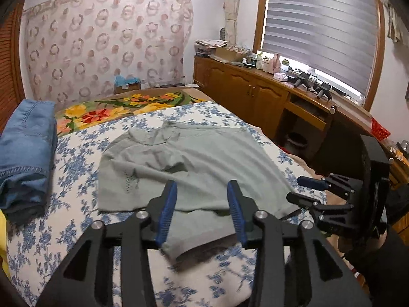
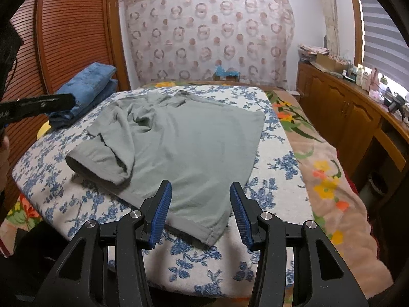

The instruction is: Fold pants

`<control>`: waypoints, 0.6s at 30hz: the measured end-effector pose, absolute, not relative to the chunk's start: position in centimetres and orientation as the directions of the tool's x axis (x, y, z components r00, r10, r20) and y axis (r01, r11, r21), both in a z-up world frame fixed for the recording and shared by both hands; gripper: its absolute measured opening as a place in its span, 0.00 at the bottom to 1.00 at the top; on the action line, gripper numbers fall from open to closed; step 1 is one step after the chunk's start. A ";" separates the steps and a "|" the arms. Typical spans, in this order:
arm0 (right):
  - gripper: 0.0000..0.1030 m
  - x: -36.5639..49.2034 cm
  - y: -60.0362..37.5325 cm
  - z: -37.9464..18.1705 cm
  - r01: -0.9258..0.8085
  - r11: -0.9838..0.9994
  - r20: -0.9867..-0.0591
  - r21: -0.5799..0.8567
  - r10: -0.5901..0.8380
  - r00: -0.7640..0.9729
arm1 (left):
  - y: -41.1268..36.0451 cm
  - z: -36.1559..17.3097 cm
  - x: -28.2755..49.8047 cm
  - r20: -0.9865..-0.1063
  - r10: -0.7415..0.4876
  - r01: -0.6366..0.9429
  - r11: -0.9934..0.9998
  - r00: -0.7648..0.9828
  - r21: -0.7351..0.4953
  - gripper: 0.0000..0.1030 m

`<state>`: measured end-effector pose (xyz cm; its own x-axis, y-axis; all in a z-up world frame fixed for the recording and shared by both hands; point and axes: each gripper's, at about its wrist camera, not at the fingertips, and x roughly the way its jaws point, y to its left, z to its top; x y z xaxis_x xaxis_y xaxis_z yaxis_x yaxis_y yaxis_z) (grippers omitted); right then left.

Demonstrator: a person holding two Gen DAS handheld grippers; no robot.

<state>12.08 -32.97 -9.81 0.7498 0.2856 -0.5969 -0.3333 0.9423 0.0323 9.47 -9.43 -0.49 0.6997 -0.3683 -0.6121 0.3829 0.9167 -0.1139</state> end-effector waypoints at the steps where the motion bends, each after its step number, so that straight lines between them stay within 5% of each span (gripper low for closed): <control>1: 0.47 12.2 -32.8 -9.9 -0.335 0.942 -0.599 0.034 0.288 0.747 | -9.1 -0.7 9.5 -0.615 -0.362 0.375 0.920 0.700 -0.115 0.42; 5: 0.47 12.2 -31.5 -10.0 -0.357 0.934 -0.605 0.026 0.299 0.738 | -7.3 -2.1 9.5 -0.637 -0.336 0.342 0.932 0.694 -0.119 0.59; 18: 0.40 12.6 -27.7 -9.8 -0.445 0.895 -0.612 0.026 0.366 0.701 | -4.9 -7.6 9.7 -0.751 -0.272 0.273 0.954 0.602 -0.127 0.60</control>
<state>12.61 -27.68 -9.85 0.7010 0.3663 -0.6120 -0.4453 0.8950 0.0257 9.66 -4.93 -7.59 0.6022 -0.2718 -0.7506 0.2727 0.9537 -0.1266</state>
